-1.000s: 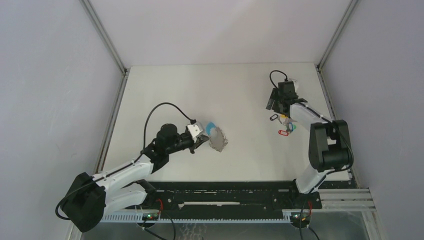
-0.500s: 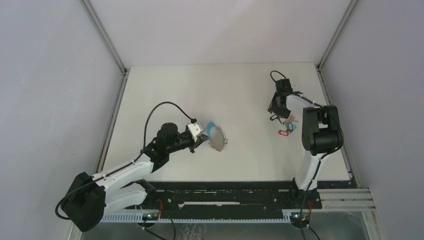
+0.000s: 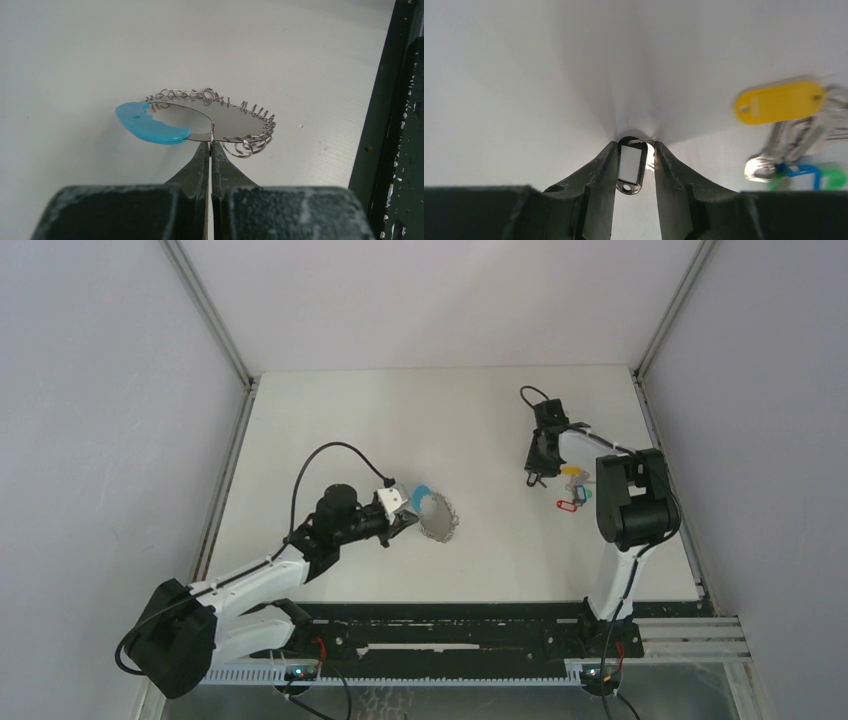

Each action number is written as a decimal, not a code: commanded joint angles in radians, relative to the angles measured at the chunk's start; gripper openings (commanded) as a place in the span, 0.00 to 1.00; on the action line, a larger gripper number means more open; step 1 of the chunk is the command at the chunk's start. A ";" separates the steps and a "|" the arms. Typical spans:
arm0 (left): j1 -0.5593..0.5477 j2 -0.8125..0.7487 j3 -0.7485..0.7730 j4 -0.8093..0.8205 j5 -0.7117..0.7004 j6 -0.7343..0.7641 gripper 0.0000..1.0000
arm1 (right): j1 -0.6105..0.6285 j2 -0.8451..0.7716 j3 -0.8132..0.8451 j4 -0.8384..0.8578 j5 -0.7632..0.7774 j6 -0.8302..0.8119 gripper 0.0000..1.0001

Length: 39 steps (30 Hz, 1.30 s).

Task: Put the keys on the keyring

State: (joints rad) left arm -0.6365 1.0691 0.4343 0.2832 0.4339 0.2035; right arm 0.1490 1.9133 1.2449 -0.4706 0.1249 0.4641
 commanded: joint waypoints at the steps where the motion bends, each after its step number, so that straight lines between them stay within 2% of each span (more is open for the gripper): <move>1: 0.045 0.005 0.053 0.056 0.113 0.020 0.00 | 0.102 0.000 -0.008 -0.067 -0.058 -0.079 0.30; 9: 0.080 -0.027 0.035 0.018 0.219 0.107 0.00 | 0.297 -0.084 -0.079 -0.110 -0.036 -0.170 0.29; 18: 0.080 -0.030 0.034 0.004 0.194 0.129 0.00 | 0.364 -0.193 -0.137 -0.183 0.084 -0.149 0.45; 21: 0.081 -0.032 0.033 0.004 0.194 0.125 0.00 | 0.381 -0.241 -0.146 -0.174 0.071 -0.136 0.51; 23: 0.081 -0.030 0.033 0.004 0.195 0.122 0.00 | 0.395 -0.267 -0.149 -0.161 0.069 -0.130 0.52; 26: 0.081 -0.029 0.034 0.001 0.189 0.119 0.00 | 0.397 -0.282 -0.151 -0.144 0.067 -0.131 0.49; 34: 0.081 -0.029 0.038 -0.007 0.183 0.119 0.00 | 0.405 -0.242 -0.134 -0.090 0.062 -0.189 0.28; 39: 0.081 -0.021 0.043 -0.010 0.188 0.118 0.00 | 0.451 -0.187 -0.079 -0.116 0.125 -0.232 0.25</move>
State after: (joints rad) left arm -0.5598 1.0592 0.4343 0.2478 0.6064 0.3073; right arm 0.5583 1.6932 1.1019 -0.5980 0.1944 0.2783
